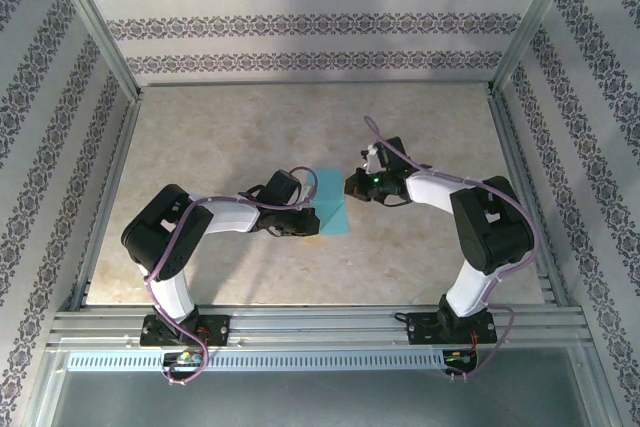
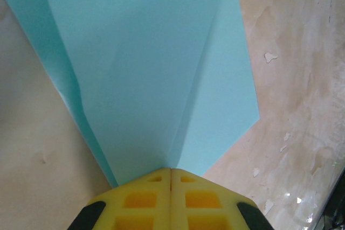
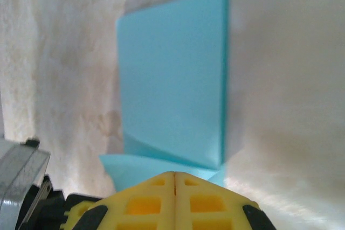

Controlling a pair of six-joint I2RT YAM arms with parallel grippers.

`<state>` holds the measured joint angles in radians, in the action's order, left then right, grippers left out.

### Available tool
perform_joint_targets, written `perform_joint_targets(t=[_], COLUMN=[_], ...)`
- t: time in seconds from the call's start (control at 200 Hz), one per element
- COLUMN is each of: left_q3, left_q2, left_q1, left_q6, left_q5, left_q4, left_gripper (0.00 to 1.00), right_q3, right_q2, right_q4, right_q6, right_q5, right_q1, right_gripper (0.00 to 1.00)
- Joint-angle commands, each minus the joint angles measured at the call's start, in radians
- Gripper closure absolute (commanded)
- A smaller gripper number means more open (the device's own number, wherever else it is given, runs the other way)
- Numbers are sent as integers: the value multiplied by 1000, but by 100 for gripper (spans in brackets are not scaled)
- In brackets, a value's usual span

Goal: Fold a paper plane with a square sheet of paper (fold left side to right side)
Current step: Fold the triangle a second time at the center of the table.

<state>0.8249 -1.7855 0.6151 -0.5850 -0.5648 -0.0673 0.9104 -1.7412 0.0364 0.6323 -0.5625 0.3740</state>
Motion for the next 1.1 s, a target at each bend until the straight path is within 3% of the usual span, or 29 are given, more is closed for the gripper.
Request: perform_joint_targets(t=[0.0,0.615,0.914,1.094], left_q3=[-34,-5,128,204], left_q2=[-19,-2,18,-45], left_q1=[12,11,11,10], left_q6=[6,11,38,66], left_q5=[36,32,-8,-36], left_q4=[105,117,177,193], left_gripper=[97,95,92,93], right_q3=[-39,-9,-19,-19], right_q2=[-30,-141,-184,-183], right_q4=[-74,-45,60,66], right_q6=[73,37,4,-1], right_q5=[-43,-17,52,56], right_q1=[45,5,5,5], right_gripper=[100,100,100,100])
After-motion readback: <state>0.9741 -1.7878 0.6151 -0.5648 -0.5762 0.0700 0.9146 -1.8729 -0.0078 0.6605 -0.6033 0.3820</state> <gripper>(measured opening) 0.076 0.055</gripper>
